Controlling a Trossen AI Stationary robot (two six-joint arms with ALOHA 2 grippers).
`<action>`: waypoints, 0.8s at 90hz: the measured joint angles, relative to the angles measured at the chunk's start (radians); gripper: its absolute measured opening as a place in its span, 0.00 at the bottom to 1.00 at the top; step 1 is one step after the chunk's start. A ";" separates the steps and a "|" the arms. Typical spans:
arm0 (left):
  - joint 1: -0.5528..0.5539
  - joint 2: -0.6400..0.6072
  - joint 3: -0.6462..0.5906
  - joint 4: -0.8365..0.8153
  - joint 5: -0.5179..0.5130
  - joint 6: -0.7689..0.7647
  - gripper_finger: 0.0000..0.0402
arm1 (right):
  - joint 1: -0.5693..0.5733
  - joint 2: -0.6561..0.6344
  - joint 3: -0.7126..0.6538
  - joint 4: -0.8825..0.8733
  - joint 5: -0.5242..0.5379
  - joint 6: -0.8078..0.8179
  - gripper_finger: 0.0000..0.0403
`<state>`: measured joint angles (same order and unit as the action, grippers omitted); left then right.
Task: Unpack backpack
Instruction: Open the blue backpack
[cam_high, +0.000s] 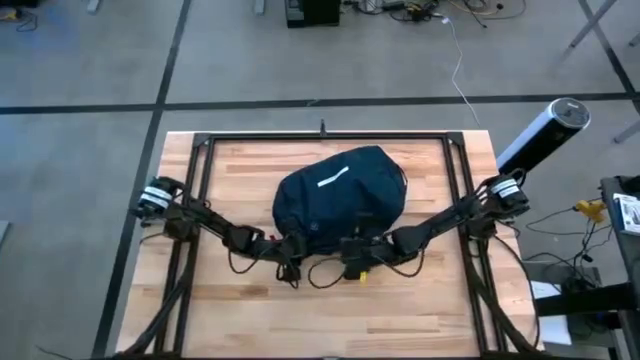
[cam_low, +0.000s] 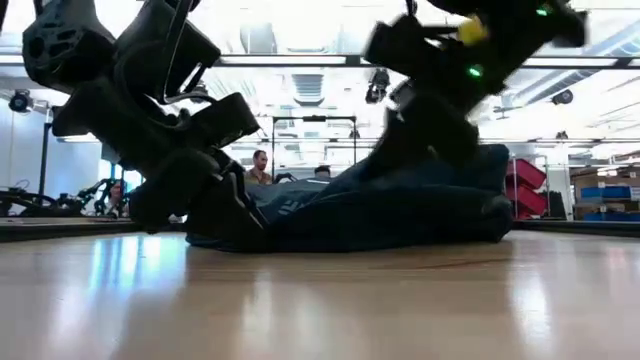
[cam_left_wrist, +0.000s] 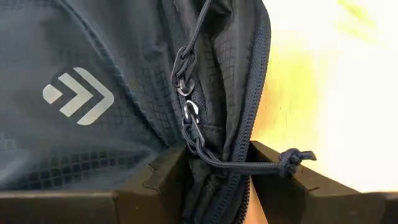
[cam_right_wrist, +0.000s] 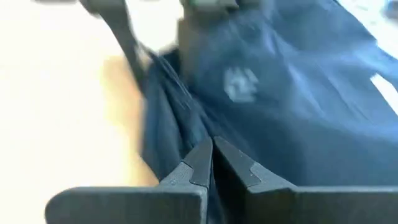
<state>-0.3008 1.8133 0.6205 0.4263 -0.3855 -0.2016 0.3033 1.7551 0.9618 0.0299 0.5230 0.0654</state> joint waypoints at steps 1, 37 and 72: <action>0.000 0.000 0.000 0.000 0.000 0.000 0.39 | -0.005 0.002 0.000 0.012 -0.018 0.000 0.00; 0.000 0.001 0.000 0.001 0.000 -0.010 0.39 | -0.090 0.036 0.013 0.018 -0.237 0.050 0.28; 0.000 0.001 -0.001 0.006 0.000 -0.007 0.39 | -0.128 0.098 0.013 0.022 -0.254 0.074 0.29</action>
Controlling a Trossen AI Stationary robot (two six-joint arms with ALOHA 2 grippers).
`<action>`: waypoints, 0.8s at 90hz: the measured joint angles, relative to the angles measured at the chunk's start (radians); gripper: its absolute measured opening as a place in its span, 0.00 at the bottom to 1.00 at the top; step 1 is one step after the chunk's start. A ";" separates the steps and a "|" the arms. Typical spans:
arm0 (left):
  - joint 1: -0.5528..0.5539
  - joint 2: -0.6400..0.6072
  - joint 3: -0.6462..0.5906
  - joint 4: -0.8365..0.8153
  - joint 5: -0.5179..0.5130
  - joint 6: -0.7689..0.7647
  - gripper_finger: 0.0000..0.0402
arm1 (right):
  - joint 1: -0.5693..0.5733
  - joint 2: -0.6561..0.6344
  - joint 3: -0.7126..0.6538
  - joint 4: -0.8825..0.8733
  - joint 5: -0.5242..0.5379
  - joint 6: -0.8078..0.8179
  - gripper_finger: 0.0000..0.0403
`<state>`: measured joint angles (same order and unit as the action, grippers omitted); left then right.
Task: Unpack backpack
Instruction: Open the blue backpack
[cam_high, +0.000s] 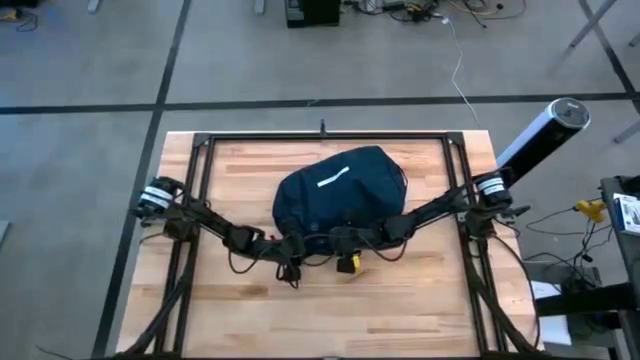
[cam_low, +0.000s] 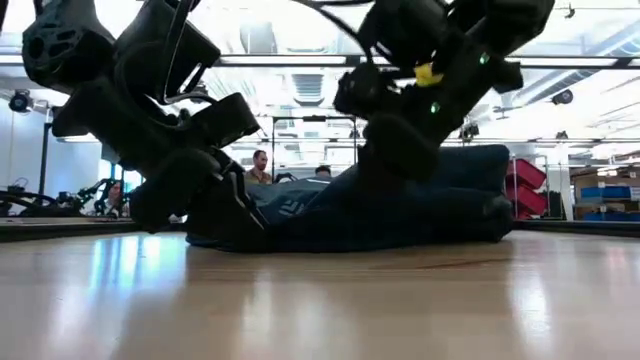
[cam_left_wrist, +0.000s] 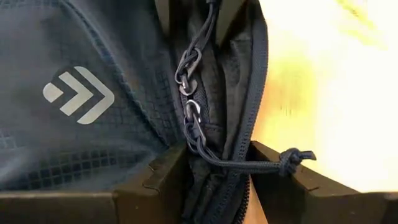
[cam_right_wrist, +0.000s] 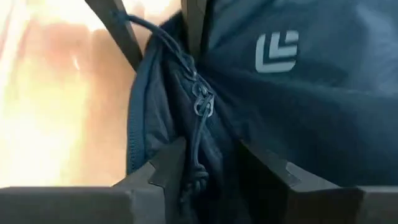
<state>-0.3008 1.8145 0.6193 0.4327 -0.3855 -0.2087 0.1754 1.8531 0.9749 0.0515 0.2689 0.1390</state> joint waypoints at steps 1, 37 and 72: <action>0.000 0.000 0.000 0.000 0.000 0.000 0.39 | -0.001 0.001 0.000 0.000 0.001 0.001 0.29; 0.000 0.000 -0.001 -0.008 0.001 -0.007 0.39 | 0.003 -0.040 0.000 -0.051 0.018 0.027 0.03; 0.000 -0.001 -0.087 0.090 -0.013 -0.066 0.39 | 0.106 -0.175 -0.002 -0.275 0.224 0.046 0.00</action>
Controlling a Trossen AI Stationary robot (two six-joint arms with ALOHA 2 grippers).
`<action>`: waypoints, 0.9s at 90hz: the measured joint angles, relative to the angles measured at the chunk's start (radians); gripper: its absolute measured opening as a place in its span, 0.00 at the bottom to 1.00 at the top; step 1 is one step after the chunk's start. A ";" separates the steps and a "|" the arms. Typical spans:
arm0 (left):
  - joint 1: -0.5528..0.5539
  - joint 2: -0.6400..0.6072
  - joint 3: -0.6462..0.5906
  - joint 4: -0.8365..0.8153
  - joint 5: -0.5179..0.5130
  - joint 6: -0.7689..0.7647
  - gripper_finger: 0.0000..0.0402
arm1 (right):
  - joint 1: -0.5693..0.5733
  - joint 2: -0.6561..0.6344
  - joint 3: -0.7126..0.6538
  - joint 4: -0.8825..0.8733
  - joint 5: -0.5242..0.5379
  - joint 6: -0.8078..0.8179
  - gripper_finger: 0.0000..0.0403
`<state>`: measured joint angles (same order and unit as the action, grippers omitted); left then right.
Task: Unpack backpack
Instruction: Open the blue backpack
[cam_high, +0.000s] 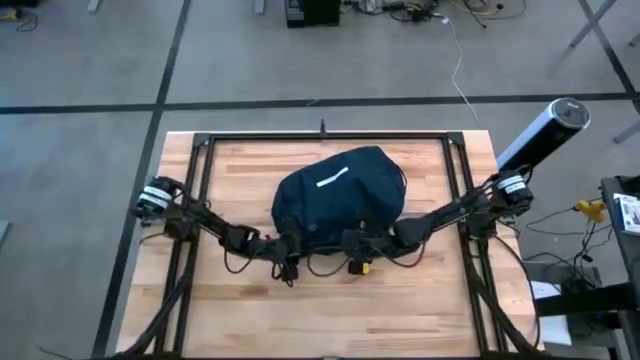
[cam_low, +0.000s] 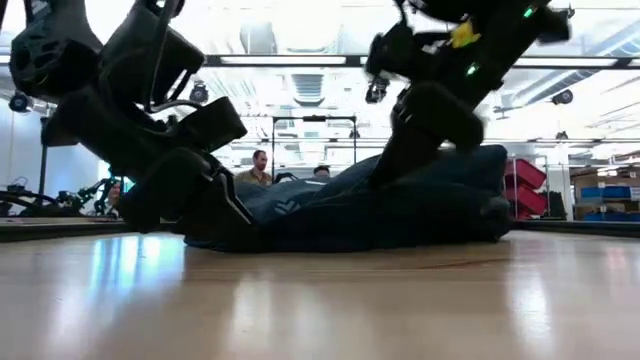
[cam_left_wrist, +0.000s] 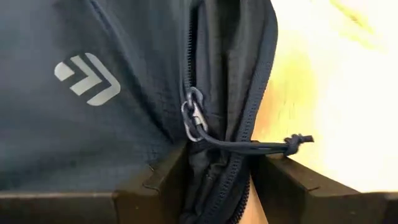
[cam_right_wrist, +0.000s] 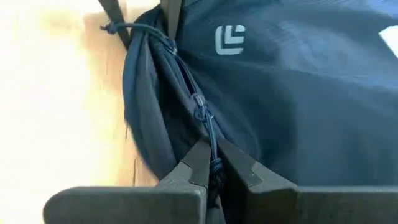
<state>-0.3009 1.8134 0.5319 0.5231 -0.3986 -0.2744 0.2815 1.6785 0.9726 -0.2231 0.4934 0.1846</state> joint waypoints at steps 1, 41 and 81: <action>0.000 0.000 -0.002 0.001 -0.001 -0.003 0.39 | 0.004 -0.006 0.000 -0.014 0.007 0.006 0.00; -0.001 -0.218 -0.095 -0.275 -0.074 -0.018 0.39 | 0.141 -0.315 -0.069 -0.679 0.309 0.550 0.00; -0.035 -0.903 -0.137 -0.418 -0.189 0.211 0.39 | 0.222 -0.371 -0.182 -0.266 0.348 0.427 0.00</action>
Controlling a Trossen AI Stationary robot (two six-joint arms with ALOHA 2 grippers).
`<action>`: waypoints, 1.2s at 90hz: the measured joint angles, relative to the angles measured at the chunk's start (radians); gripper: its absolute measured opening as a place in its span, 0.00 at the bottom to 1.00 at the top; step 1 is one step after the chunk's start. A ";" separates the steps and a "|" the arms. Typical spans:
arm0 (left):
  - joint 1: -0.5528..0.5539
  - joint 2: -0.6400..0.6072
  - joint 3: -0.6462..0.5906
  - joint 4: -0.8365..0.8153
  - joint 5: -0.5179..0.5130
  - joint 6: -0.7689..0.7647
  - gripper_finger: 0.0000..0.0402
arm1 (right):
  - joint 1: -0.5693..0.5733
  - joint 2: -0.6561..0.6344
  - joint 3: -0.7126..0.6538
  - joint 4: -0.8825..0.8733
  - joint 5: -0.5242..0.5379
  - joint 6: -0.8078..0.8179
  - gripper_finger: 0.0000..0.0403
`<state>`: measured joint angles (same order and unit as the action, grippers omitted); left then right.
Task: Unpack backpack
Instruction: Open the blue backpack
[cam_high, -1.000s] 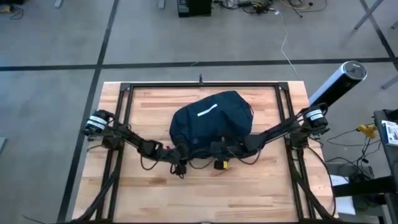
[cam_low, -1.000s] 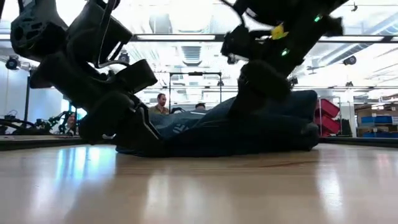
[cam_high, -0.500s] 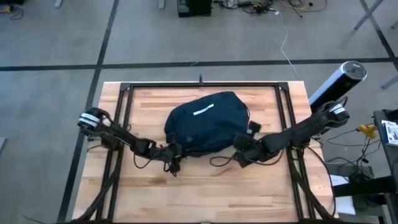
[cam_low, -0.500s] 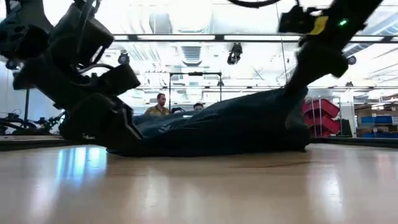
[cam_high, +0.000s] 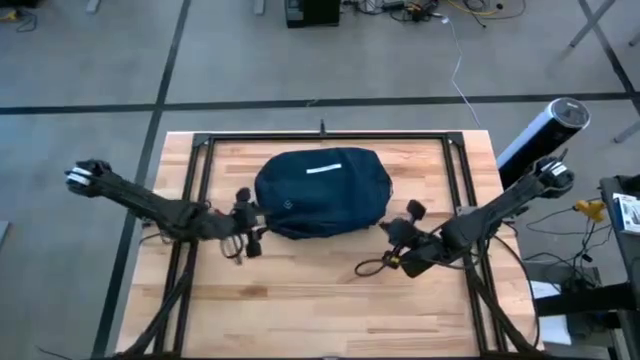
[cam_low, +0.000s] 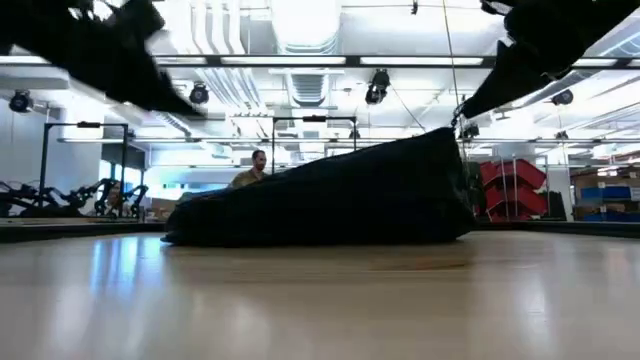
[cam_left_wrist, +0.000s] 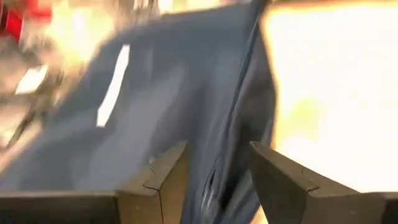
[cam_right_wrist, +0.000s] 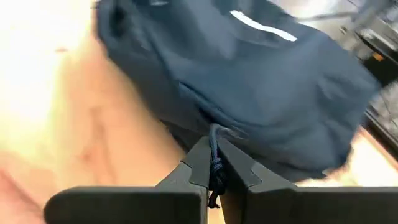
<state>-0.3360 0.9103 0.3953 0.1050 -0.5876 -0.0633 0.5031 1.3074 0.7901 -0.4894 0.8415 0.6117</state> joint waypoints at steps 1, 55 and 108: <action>-0.001 0.000 -0.004 0.026 0.006 0.014 0.39 | 0.000 0.005 -0.001 0.014 -0.003 -0.014 0.00; 0.024 0.894 0.410 0.534 -0.002 0.401 0.45 | -0.056 0.127 0.004 0.309 -0.130 -0.241 0.00; 0.158 1.132 0.687 0.338 0.076 0.234 0.36 | -0.058 0.183 0.004 0.386 -0.161 -0.290 0.00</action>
<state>-0.1783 2.0426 1.0827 0.4427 -0.5120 0.1706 0.4446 1.4906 0.7937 -0.1032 0.6807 0.3212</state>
